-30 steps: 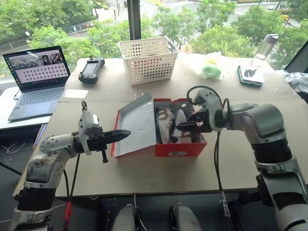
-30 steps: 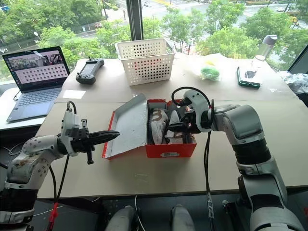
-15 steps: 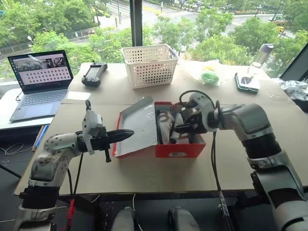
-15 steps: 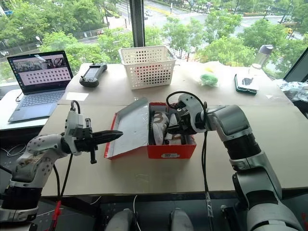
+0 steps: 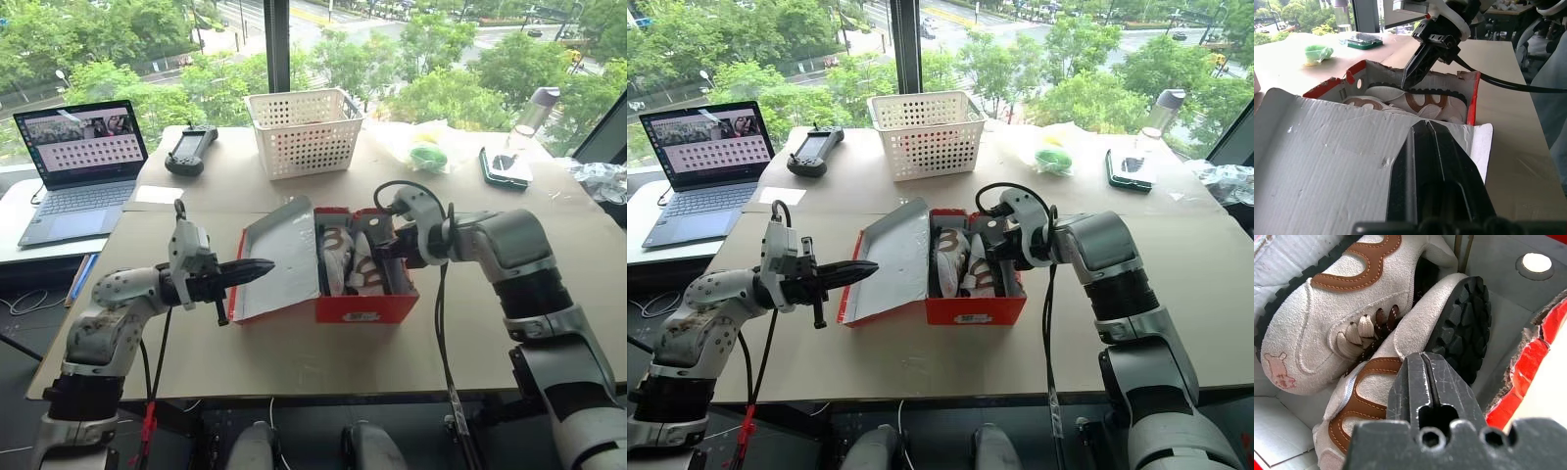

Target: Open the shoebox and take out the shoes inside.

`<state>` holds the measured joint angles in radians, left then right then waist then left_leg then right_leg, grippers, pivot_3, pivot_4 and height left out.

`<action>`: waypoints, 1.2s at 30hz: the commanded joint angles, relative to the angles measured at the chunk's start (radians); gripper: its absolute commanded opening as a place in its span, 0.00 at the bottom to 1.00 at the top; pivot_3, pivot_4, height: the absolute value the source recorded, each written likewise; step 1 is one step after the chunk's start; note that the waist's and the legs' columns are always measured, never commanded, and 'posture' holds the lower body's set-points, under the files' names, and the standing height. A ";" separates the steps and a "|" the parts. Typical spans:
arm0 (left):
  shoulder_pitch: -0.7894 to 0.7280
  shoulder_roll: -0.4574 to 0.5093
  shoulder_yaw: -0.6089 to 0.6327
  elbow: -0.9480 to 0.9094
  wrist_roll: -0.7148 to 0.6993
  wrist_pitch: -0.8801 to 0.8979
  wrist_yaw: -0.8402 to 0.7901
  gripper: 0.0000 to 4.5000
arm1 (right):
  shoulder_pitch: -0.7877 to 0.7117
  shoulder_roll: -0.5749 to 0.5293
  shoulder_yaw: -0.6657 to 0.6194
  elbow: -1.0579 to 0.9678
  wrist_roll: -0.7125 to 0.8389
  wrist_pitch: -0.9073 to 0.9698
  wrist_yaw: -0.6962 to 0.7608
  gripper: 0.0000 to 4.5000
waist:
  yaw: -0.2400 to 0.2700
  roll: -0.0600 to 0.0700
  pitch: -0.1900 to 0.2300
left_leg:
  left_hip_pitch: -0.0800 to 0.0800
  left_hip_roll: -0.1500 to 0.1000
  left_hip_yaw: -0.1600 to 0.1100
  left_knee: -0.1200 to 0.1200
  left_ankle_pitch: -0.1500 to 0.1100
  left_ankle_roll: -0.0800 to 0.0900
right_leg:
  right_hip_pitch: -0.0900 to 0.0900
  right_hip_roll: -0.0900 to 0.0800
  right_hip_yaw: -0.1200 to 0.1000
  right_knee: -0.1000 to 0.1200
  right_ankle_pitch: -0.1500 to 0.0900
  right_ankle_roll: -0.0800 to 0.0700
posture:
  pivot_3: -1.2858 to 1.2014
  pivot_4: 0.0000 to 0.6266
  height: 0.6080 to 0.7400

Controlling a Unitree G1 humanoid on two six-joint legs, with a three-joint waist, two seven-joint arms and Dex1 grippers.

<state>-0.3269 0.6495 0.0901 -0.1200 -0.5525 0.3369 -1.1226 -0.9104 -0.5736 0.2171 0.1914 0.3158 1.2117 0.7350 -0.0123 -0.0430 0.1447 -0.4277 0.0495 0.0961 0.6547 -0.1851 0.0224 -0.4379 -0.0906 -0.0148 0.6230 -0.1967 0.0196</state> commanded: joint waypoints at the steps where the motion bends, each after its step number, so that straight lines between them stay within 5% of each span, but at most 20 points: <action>1: -0.020 0.002 0.002 -0.021 -0.005 0.003 0.007 0.00 | 0.012 0.004 0.016 0.033 -0.015 0.031 -0.014 0.01 | 0.000 0.000 0.000 | 0.000 0.000 0.000 0.000 0.000 0.000 | 0.000 0.000 0.000 0.000 -0.002 0.003 | 0.52 0.24 0.95; 7: -0.016 0.008 0.000 -0.029 -0.009 0.018 0.006 0.00 | -0.058 -0.021 -0.052 -0.078 0.011 0.104 -0.043 0.01 | -0.001 0.003 0.002 | -0.003 0.000 0.000 0.000 0.000 0.000 | -0.003 0.000 0.000 0.000 -0.002 0.003 | 0.52 0.24 0.95; 17: -0.015 0.008 -0.002 -0.034 -0.009 0.036 0.012 0.00 | -0.053 -0.035 -0.123 -0.290 0.092 0.329 -0.088 0.78 | -0.002 0.005 0.003 | -0.019 -0.001 0.001 -0.003 0.004 0.007 | -0.020 0.000 0.001 0.001 0.005 0.002 | 0.52 0.24 0.95; 36: -0.030 0.000 0.000 -0.037 -0.014 0.062 0.041 0.00 | 0.154 -0.015 -0.082 -0.342 0.129 0.341 -0.182 0.78 | -0.001 0.004 0.003 | -0.017 -0.001 0.000 -0.002 0.004 0.007 | -0.017 0.001 0.000 0.001 0.004 0.001 | 0.52 0.24 0.95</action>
<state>-0.3389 0.6493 0.0805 -0.1233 -0.5529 0.3968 -1.0877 -0.7841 -0.5858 0.1055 -0.1859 0.4537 1.5635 0.5647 -0.0132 -0.0391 0.1478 -0.4443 0.0481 0.0963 0.6525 -0.1807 0.0299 -0.4549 -0.0899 -0.0146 0.6241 -0.1929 0.0199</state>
